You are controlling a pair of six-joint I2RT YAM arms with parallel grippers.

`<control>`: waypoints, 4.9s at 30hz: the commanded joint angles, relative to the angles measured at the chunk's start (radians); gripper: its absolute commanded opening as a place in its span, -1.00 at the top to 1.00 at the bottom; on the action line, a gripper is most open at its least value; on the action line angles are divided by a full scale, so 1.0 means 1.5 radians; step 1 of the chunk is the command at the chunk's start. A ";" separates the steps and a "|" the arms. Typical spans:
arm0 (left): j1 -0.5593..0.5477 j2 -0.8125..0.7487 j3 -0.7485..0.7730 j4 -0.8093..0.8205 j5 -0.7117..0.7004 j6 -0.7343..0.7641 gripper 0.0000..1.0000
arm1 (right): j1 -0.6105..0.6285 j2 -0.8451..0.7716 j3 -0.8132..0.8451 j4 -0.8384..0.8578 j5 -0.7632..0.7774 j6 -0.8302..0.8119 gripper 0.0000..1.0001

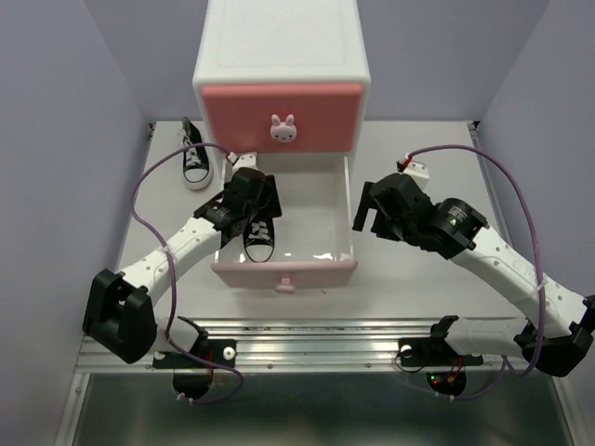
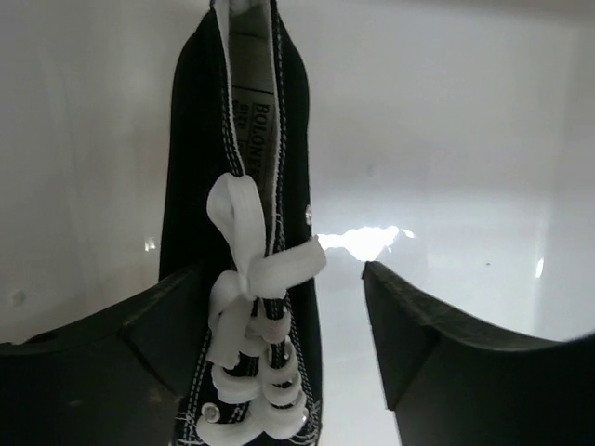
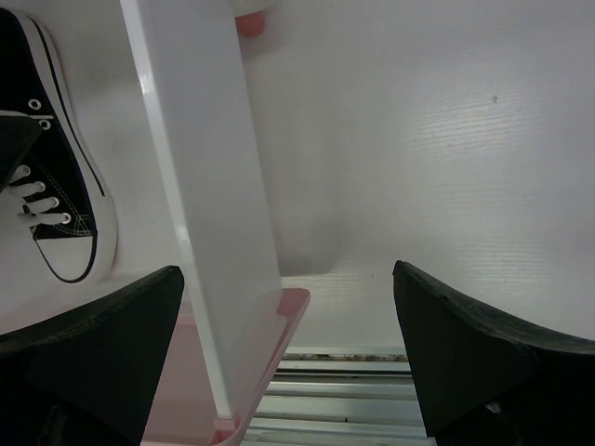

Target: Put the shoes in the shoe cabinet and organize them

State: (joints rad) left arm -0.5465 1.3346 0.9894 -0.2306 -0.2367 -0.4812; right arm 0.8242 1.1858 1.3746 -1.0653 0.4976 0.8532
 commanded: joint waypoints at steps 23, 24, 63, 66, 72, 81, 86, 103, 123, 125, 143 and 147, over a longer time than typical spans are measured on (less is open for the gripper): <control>0.007 -0.212 0.196 -0.125 -0.001 0.017 -0.97 | -0.004 -0.032 0.012 0.020 0.012 -0.019 -1.00; 0.011 -0.212 0.223 -0.134 -0.005 0.021 -0.97 | -0.004 -0.031 0.012 0.020 0.012 -0.020 -1.00; 0.485 0.505 0.610 0.038 0.262 0.116 -0.94 | -0.155 0.082 0.080 0.082 -0.038 -0.066 -1.00; 0.479 0.541 0.628 0.039 0.254 0.121 -0.93 | -0.178 0.087 0.077 0.098 -0.057 -0.080 -1.00; 0.472 0.598 0.656 0.042 0.222 0.110 -0.90 | -0.247 0.097 0.077 0.133 -0.101 -0.088 -1.00; 0.464 0.657 0.680 0.051 0.214 0.096 -0.30 | -0.282 0.129 0.101 0.157 -0.129 -0.113 -1.00; 0.462 0.672 0.681 0.049 0.195 0.095 0.29 | -0.288 0.110 0.084 0.156 -0.137 -0.119 -1.00; 0.461 0.493 0.593 0.053 0.164 0.110 1.00 | -0.294 0.070 0.078 0.154 -0.126 -0.121 -1.00; 0.396 -0.156 0.226 -0.115 0.057 -0.034 1.00 | -0.294 0.064 0.053 0.151 -0.095 -0.123 -1.00; 0.371 -0.197 0.209 -0.151 0.048 -0.047 1.00 | -0.294 0.068 0.052 0.154 -0.091 -0.128 -1.00; 0.228 -0.376 0.101 -0.178 0.122 -0.186 1.00 | -0.294 0.046 -0.004 0.175 -0.125 -0.166 -1.00; 0.217 -0.386 0.100 -0.165 0.126 -0.230 1.00 | -0.294 0.036 -0.017 0.175 -0.135 -0.166 -1.00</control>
State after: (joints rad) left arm -0.2043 0.7864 1.1339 -0.6167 -0.0761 -0.7330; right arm 0.3908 1.2846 1.3579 -0.8444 0.3126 0.6170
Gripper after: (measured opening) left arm 0.110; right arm 0.998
